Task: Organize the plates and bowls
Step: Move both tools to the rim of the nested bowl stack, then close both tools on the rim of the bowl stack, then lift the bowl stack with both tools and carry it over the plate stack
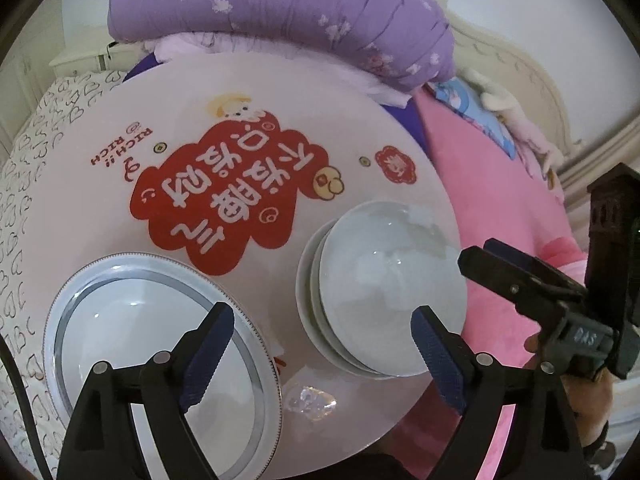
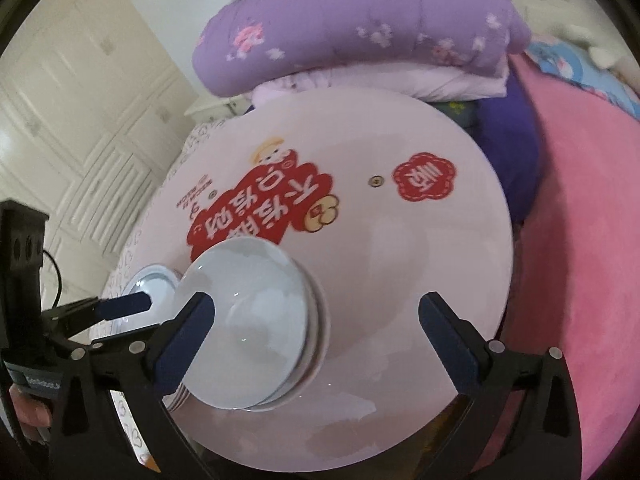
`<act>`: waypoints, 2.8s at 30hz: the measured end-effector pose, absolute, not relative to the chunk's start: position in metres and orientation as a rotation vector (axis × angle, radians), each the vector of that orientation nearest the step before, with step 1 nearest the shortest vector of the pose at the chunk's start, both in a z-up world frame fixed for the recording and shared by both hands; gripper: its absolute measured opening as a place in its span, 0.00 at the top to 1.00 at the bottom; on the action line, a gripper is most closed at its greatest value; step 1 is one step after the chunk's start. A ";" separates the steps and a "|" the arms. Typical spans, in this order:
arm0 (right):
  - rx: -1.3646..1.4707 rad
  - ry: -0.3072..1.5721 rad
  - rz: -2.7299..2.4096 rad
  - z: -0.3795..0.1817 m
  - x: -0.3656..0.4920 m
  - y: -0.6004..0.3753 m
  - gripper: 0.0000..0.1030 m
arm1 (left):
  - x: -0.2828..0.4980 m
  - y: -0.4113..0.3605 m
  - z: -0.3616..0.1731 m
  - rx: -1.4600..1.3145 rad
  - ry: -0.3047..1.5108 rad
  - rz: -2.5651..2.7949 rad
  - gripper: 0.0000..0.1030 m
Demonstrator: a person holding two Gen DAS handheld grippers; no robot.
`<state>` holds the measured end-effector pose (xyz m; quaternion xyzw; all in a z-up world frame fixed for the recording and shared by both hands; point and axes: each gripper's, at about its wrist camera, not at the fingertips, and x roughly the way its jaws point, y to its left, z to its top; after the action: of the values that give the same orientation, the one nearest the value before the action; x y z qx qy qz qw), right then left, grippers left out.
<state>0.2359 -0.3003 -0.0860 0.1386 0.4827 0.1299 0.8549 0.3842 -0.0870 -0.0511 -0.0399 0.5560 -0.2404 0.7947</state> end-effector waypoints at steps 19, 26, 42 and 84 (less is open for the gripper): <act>0.284 1.058 0.295 -0.099 0.232 -0.304 0.00 | 0.373 -0.089 -0.097 -0.226 1.272 -0.644 0.17; 0.275 1.080 0.288 -0.107 0.236 -0.303 0.00 | 0.386 -0.090 -0.116 -0.344 1.322 -0.623 0.23; 0.287 1.159 0.294 -0.133 0.249 -0.296 0.01 | 0.415 -0.098 -0.151 -0.501 1.398 -0.520 0.42; 0.417 1.153 0.362 -0.121 0.239 -0.264 0.54 | 0.412 -0.072 -0.124 -0.478 1.358 -0.478 0.63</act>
<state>0.2391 -0.2639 -0.1213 0.1948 0.5379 0.1689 0.8026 0.4116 -0.0717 -0.1243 -0.2167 0.6157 -0.2166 0.7259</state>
